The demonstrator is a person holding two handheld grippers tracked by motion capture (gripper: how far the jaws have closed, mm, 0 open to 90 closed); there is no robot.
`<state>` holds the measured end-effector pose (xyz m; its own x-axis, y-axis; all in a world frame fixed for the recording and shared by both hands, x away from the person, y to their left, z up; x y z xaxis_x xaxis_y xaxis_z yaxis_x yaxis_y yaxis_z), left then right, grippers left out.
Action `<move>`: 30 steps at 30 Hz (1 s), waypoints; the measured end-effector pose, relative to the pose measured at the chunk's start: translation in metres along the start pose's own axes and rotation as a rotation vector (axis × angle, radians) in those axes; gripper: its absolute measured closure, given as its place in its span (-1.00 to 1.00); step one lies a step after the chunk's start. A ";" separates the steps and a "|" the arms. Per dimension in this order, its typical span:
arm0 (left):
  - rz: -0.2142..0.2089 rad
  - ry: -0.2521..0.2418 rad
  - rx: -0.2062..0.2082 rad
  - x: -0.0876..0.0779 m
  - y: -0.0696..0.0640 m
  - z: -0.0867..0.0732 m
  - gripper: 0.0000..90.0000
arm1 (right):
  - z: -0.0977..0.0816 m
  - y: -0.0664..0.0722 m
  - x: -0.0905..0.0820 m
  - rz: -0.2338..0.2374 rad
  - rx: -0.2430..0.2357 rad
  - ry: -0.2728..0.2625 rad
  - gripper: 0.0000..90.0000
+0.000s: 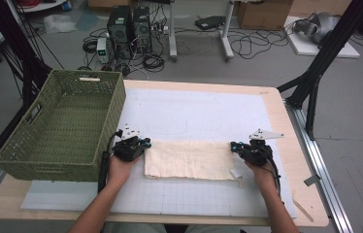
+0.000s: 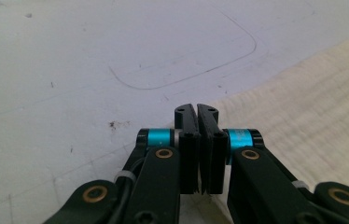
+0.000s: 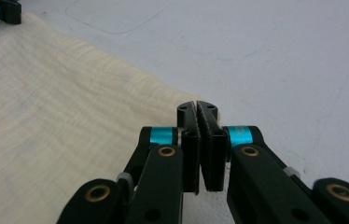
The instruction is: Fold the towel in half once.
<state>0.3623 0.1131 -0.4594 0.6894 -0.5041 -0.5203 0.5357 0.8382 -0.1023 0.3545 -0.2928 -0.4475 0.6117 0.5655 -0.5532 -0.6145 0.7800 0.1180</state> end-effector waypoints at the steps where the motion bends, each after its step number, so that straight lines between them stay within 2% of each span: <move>1: -0.001 0.008 0.004 0.001 0.000 0.000 0.93 | 0.000 0.000 0.000 -0.003 0.001 0.001 0.97; 5: 0.009 0.026 0.024 0.003 -0.002 0.000 0.89 | -0.001 0.000 0.005 -0.020 0.002 0.027 0.96; 7: 0.037 0.038 0.020 0.003 -0.002 0.000 0.59 | -0.003 0.000 0.007 -0.043 -0.014 0.060 0.91; 8: 0.047 0.047 0.026 0.002 -0.002 -0.001 0.46 | -0.003 0.000 0.007 -0.067 -0.023 0.067 0.80; 10: 0.053 0.029 0.027 0.000 -0.001 0.001 0.40 | 0.001 -0.001 0.003 -0.111 -0.026 0.046 0.66; 11: 0.048 0.008 0.024 -0.002 0.000 0.002 0.38 | 0.003 -0.001 0.001 -0.113 -0.028 0.030 0.63; 13: 0.031 -0.004 0.026 -0.003 0.001 0.006 0.43 | 0.013 0.004 -0.004 -0.082 -0.024 -0.032 0.63; 15: 0.010 -0.034 0.046 -0.004 -0.001 0.008 0.67 | 0.020 0.011 -0.002 -0.058 -0.051 -0.053 0.64; 17: -0.008 -0.029 0.067 0.000 -0.003 0.008 0.75 | 0.023 0.017 0.008 -0.033 -0.083 -0.023 0.67; 18: -0.015 -0.003 0.079 0.002 -0.004 0.008 0.77 | 0.022 0.018 0.017 -0.034 -0.098 0.004 0.67; 20: -0.010 0.013 0.096 0.007 -0.005 0.008 0.79 | 0.019 0.016 0.031 -0.026 -0.086 0.050 0.68; 23: 0.001 0.078 0.115 0.014 -0.005 0.004 0.82 | 0.014 0.011 0.041 -0.049 -0.096 0.115 0.71; 24: 0.008 0.074 0.112 0.014 -0.006 0.004 0.83 | 0.011 0.008 0.041 -0.055 -0.103 0.127 0.71; 25: 0.012 0.075 0.112 0.014 -0.006 0.004 0.86 | 0.011 0.006 0.041 -0.060 -0.097 0.127 0.72; 26: 0.018 0.076 0.110 0.014 -0.006 0.004 0.88 | 0.011 0.003 0.039 -0.095 -0.101 0.131 0.72; 27: 0.026 0.080 0.119 0.014 -0.006 0.004 0.90 | 0.010 0.000 0.038 -0.112 -0.113 0.132 0.74; 28: 0.035 0.078 0.118 0.014 -0.007 0.004 0.90 | 0.010 -0.004 0.037 -0.117 -0.083 0.124 0.77; 30: 0.046 0.084 0.137 0.014 -0.008 0.004 0.90 | 0.009 -0.007 0.034 -0.137 -0.072 0.119 0.77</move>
<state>0.3697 0.0990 -0.4626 0.6746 -0.4418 -0.5914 0.5700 0.8208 0.0370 0.3842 -0.2767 -0.4598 0.6310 0.4166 -0.6545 -0.5664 0.8238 -0.0217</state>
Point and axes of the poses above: each handheld gripper's, and its own axes: x roughly forward along the jaws, z roughly out of its top, y roughly to its left, the point moved 2 cm from there along x, roughly forward along the jaws
